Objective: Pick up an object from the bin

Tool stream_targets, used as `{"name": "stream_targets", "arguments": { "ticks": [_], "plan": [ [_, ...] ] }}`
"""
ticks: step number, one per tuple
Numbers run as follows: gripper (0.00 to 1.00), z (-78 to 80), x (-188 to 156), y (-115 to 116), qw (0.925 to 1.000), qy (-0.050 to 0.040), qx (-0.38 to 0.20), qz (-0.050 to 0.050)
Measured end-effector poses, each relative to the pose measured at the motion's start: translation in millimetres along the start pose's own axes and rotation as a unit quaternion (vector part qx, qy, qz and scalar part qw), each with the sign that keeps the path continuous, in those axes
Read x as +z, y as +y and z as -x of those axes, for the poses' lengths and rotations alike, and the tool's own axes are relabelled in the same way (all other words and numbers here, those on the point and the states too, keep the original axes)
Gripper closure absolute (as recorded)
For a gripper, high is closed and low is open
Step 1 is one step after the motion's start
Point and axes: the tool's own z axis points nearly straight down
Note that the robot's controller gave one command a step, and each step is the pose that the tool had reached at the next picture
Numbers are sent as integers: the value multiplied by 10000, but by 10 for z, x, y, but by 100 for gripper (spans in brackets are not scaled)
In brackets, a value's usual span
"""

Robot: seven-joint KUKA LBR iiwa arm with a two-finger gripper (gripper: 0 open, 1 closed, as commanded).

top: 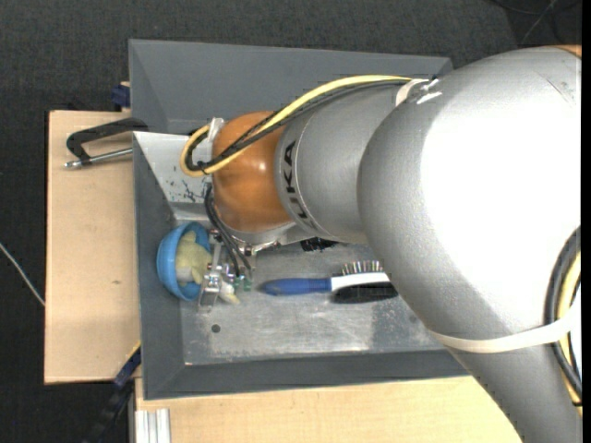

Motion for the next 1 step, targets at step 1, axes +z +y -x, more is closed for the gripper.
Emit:
{"name": "stream_targets", "arguments": {
  "ticks": [1],
  "plan": [
    [100, 14, -37, 3, 10000, 4, 15, 11]
  ]
}}
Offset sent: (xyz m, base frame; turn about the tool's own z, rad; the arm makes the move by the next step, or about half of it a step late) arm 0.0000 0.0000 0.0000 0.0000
